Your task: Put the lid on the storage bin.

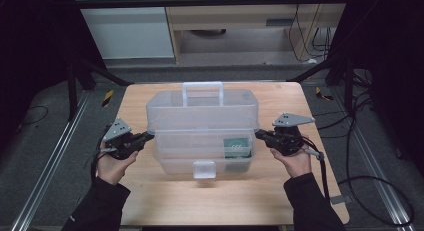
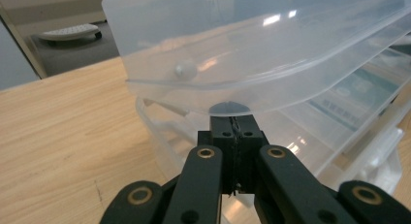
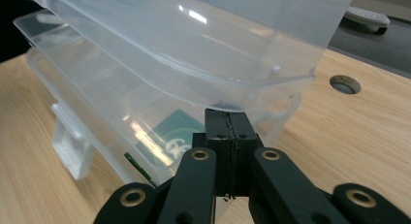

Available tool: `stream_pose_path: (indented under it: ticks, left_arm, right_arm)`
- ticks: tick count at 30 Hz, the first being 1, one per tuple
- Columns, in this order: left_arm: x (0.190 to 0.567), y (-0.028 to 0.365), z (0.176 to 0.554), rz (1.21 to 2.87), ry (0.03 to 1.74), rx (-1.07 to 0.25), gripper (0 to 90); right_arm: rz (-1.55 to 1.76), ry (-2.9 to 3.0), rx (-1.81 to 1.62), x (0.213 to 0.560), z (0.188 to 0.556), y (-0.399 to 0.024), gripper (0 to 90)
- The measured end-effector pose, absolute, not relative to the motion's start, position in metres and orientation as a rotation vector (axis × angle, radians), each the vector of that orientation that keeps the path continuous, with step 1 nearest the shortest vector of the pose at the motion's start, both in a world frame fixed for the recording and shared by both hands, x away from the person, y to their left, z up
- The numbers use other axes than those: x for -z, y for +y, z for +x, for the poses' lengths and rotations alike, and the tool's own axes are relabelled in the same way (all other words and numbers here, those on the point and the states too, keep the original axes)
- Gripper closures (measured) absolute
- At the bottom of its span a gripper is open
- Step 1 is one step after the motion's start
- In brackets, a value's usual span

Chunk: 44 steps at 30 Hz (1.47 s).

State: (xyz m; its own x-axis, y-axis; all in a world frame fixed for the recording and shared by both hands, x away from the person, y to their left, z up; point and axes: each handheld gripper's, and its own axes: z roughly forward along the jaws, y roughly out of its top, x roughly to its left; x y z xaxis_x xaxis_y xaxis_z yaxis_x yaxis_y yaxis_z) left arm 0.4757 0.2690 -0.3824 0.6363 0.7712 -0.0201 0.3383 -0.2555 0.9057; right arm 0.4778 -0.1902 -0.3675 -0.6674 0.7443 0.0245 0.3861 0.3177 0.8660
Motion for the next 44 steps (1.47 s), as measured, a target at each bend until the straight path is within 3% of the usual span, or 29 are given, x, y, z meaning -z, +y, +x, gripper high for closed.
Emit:
stream_pose_path:
  ticks: [18, 28, 32, 41, 44]
  left_arm:
    - [0.406, 0.276, 0.467, 1.954, 0.917, -0.529, 89.5]
    - [0.428, 0.302, 0.480, 1.936, 1.072, -0.538, 84.8]
    - [0.436, 0.310, 0.486, 1.934, 1.112, -0.572, 77.7]
    - [0.455, 0.337, 0.498, 1.918, 1.228, -0.661, 42.8]
    - [0.459, 0.345, 0.501, 1.916, 1.278, -0.681, 35.4]
  right_arm:
    - [0.997, 2.283, -1.155, 0.389, 0.461, -0.191, 89.8]
    - [1.094, 2.265, -1.045, 0.414, 0.467, -0.212, 88.4]
    - [1.162, 2.193, -1.012, 0.424, 0.472, -0.225, 79.7]
    - [1.312, 2.030, -0.945, 0.443, 0.482, -0.251, 37.3]
    - [1.380, 1.983, -0.931, 0.448, 0.485, -0.262, 28.2]
